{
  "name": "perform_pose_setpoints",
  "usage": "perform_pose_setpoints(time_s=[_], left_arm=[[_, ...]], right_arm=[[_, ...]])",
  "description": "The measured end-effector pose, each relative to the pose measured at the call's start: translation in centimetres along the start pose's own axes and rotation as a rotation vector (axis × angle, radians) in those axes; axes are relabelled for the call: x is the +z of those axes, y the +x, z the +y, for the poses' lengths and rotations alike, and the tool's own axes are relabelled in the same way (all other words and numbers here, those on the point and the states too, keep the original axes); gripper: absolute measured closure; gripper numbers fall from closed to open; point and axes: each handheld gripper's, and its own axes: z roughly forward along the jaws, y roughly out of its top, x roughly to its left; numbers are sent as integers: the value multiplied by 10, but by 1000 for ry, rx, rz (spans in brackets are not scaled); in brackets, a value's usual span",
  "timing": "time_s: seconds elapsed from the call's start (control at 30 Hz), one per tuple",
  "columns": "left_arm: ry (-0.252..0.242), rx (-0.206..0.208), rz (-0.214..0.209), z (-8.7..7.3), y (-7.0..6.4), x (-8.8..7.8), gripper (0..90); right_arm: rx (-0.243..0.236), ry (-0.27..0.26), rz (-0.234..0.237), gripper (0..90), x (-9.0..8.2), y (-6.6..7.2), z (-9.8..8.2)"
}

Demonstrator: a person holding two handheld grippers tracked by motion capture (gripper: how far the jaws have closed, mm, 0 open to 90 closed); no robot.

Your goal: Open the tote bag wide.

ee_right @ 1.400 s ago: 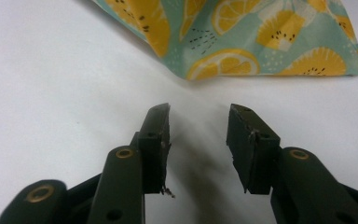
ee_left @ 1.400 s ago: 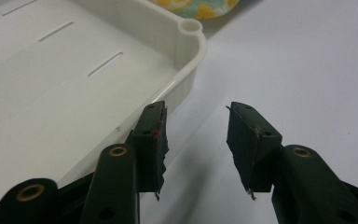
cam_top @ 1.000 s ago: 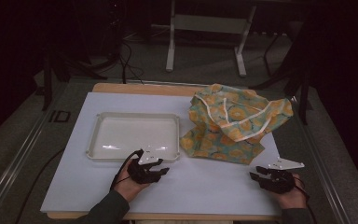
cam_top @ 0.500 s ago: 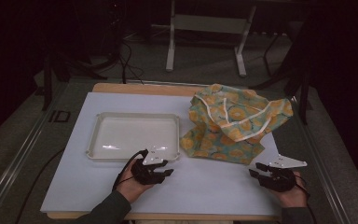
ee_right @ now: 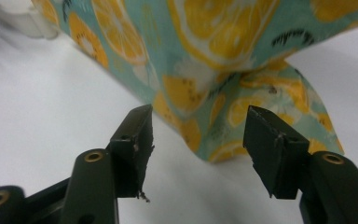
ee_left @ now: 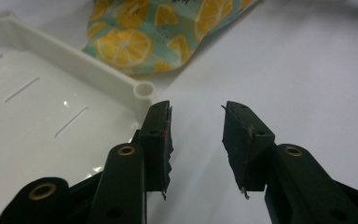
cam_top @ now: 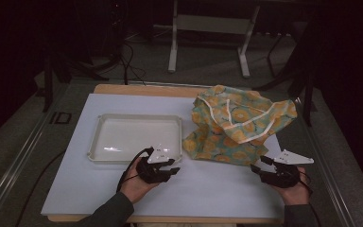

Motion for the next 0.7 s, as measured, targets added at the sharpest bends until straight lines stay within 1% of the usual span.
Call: perform_pose_setpoints(time_s=[0.07,0.13,0.23,0.3,0.37,0.47,0.53,0.57,0.63,0.7], left_arm=[[-2,-6,-11,2,-1,2,629],[-3,-7,-12,3,-2,2,627],[0,-2,-28,8,-4,8,642],[2,8,-31,11,-5,10,670],[0,19,-29,14,-7,11,666],[-8,36,-17,20,-8,13,643],[-10,42,-8,25,-9,14,600],[-12,40,-10,27,-8,15,578],[-24,30,-26,31,-6,17,572],[-36,28,-30,34,-5,19,554]], right_arm=[[0,-12,7,410,0,0,2],[1,-13,5,407,0,0,3],[-11,-9,-7,423,1,2,7],[-8,-13,-5,432,0,4,9],[-10,-20,-7,439,-1,4,10],[-5,-24,-5,440,-1,3,10],[-4,-24,2,440,-1,3,11],[-5,-26,3,440,-1,3,11],[-8,-26,3,440,0,3,12],[-16,-21,2,441,1,4,14]])
